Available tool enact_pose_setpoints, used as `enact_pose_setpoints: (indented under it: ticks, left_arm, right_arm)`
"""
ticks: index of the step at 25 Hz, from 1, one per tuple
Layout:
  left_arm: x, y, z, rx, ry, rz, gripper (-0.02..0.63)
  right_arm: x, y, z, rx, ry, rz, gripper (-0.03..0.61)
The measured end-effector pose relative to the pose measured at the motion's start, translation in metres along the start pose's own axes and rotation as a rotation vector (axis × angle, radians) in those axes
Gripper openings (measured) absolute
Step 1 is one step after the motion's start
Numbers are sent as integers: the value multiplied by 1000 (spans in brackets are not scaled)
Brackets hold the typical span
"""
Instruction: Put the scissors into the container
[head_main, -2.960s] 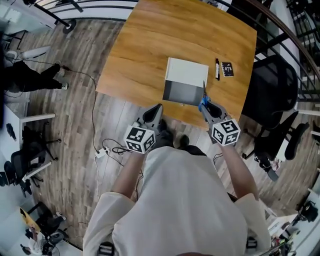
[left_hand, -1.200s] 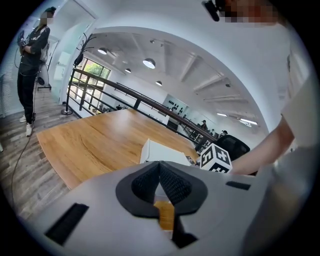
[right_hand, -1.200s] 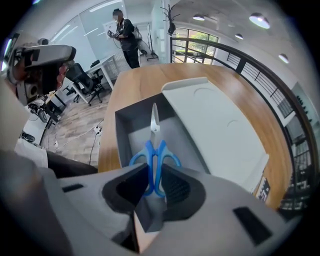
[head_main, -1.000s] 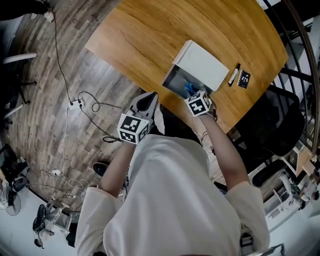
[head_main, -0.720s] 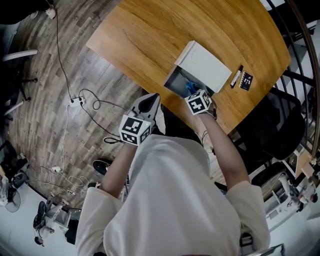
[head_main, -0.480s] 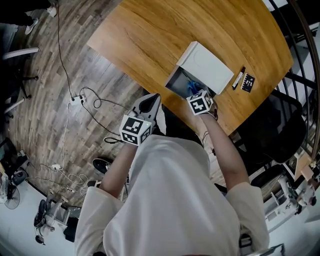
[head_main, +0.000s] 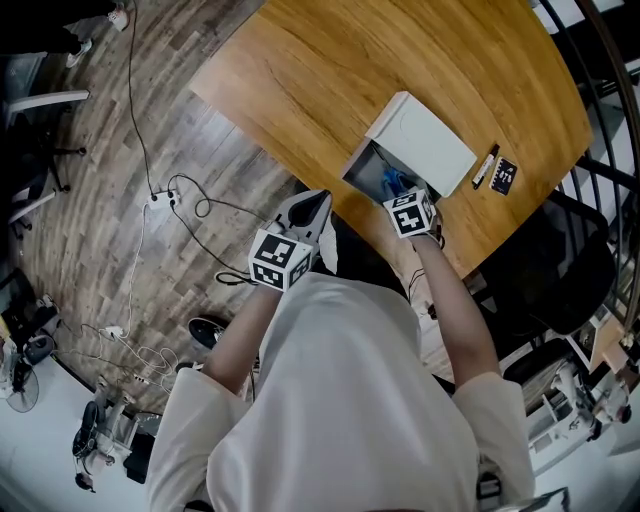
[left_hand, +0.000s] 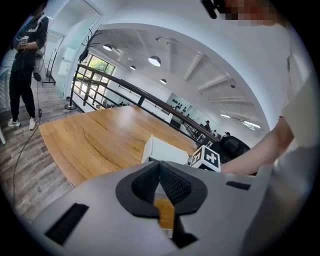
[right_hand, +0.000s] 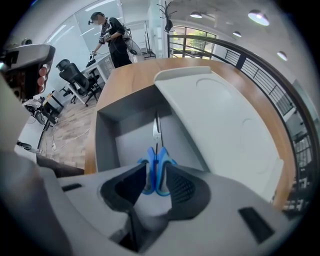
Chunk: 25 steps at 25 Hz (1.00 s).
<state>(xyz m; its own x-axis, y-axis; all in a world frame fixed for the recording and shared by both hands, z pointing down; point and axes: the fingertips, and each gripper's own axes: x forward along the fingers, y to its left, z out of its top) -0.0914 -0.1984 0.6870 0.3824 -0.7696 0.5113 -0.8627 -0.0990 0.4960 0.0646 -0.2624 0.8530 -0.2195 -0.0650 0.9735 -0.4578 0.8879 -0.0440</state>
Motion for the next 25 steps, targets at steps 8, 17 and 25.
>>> enact_pose_setpoints:
  ticks: [8,17,25]
  left_arm:
    - [-13,0,17,40,-17,-48,-6]
    - [-27,-18,41,122,-47,-138,-6]
    - [-45,-39,56,196,-49,-217,-6]
  right_arm:
    - [-36,1,15,45,-69,-56,112]
    - [-92,0,18,135,-171,-128,109]
    - [-148,4,12,223,-273,-216,83]
